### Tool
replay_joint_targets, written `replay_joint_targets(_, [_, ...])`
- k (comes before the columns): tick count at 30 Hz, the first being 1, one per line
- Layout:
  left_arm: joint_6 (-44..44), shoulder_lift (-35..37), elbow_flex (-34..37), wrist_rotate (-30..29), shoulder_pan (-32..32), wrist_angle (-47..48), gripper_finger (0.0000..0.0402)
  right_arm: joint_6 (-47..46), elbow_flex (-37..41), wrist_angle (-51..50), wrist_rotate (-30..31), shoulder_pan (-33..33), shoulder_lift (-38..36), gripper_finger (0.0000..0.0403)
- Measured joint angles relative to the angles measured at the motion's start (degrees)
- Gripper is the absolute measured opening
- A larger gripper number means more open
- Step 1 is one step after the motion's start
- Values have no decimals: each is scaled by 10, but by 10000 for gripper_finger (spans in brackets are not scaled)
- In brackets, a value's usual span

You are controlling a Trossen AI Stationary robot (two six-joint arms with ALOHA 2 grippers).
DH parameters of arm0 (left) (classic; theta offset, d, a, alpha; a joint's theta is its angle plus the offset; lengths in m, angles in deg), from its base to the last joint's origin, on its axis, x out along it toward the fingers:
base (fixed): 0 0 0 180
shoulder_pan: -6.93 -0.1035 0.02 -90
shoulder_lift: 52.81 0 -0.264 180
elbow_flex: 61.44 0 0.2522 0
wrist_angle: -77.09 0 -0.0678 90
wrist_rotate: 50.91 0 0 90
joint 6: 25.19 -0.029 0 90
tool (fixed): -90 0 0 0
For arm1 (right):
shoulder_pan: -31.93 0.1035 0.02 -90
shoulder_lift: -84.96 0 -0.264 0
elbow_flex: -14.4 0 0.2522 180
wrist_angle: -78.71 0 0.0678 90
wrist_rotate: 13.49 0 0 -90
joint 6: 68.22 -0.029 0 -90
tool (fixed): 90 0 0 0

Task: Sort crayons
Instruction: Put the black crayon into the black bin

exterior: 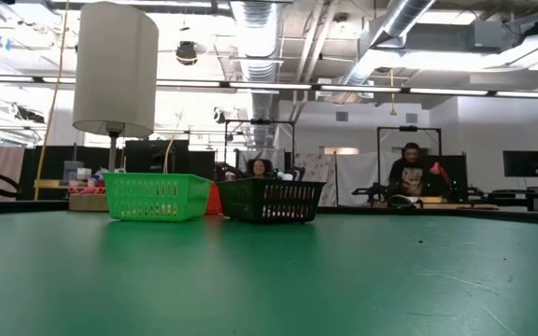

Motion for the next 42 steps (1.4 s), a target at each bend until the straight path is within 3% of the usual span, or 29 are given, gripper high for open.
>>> replay_joint_targets(5, [43,0,0,17,-45,-19,5,13,137,231,-53,-40,-10,74])
replay_joint_targets(11, [79,0,11,98,-113,-25,5,-14,243,365,-141,-109,-9,74])
replay_joint_targets(16, [108,-1,27,117,-175,-25,5,-53,289,436,-234,-175,-9,74])
replay_joint_targets(28, [144,-25,27,245,-263,-28,5,-96,291,479,-266,-266,44,93])
replay_joint_targets(34, [158,-43,27,278,-284,-24,5,-98,267,548,-266,-275,118,131])
replay_joint_targets(42, [151,-52,27,294,-294,-16,5,-84,185,561,-293,-278,183,192])
